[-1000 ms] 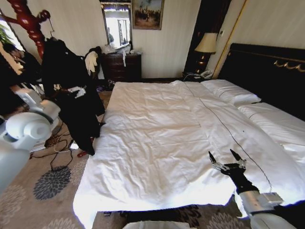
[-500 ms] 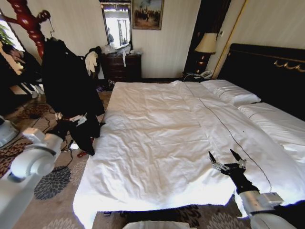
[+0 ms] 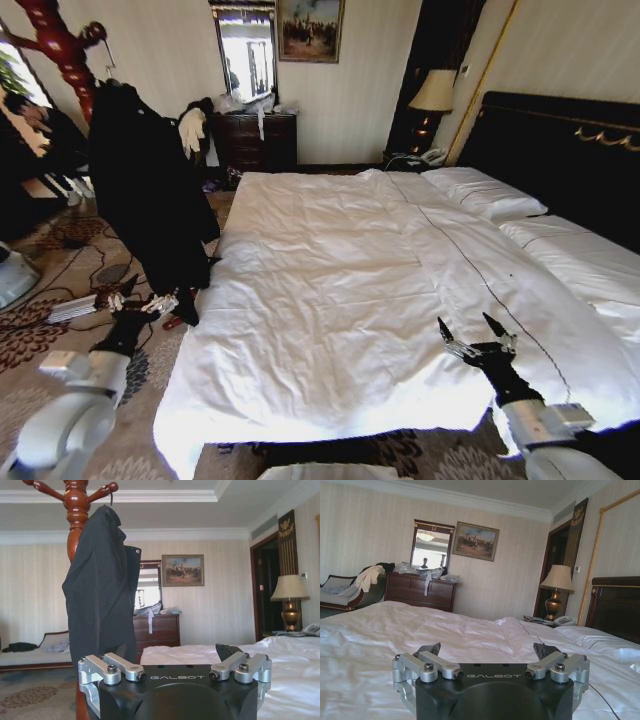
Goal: Pick up the clothes from the bed and hang them on the clothes hanger.
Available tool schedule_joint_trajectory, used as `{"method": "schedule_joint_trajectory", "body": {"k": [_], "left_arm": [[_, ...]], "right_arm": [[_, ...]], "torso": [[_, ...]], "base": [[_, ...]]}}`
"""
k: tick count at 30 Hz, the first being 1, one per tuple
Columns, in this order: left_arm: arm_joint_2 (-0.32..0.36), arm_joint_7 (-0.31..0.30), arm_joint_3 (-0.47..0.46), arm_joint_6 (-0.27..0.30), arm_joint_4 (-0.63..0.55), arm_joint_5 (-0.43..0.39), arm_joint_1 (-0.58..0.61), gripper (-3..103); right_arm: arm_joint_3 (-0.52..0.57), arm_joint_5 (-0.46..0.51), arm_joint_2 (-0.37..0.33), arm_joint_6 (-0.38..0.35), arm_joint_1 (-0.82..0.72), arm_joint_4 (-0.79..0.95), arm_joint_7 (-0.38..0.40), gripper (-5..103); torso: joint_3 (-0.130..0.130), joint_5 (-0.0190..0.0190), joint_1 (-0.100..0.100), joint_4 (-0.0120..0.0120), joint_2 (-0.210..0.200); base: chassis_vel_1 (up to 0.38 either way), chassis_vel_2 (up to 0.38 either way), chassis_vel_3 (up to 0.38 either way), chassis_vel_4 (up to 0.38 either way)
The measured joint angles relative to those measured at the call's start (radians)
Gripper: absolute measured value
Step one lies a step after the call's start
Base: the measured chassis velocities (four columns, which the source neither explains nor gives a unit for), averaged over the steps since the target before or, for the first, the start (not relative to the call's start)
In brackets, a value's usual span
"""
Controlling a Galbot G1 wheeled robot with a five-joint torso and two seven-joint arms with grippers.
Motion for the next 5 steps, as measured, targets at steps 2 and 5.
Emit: {"method": "schedule_joint_trajectory", "body": {"k": [2, 5], "left_arm": [[-0.031, 0.011, 0.004, -0.029, -0.011, 0.045, 0.034, 100], [-0.057, 0.019, 0.006, -0.051, -0.023, 0.077, 0.062, 100]], "right_arm": [[0.0, 0.0, 0.0, 0.0, 0.0, 0.0, 0.0, 100], [0.0, 0.0, 0.0, 0.0, 0.0, 0.0, 0.0, 100]], "torso": [[0.0, 0.0, 0.0, 0.0, 0.0], [0.0, -0.0001, 0.0, 0.0, 0.0]], "base": [[0.0, 0.0, 0.0, 0.0], [0.0, 0.0, 0.0, 0.0]]}}
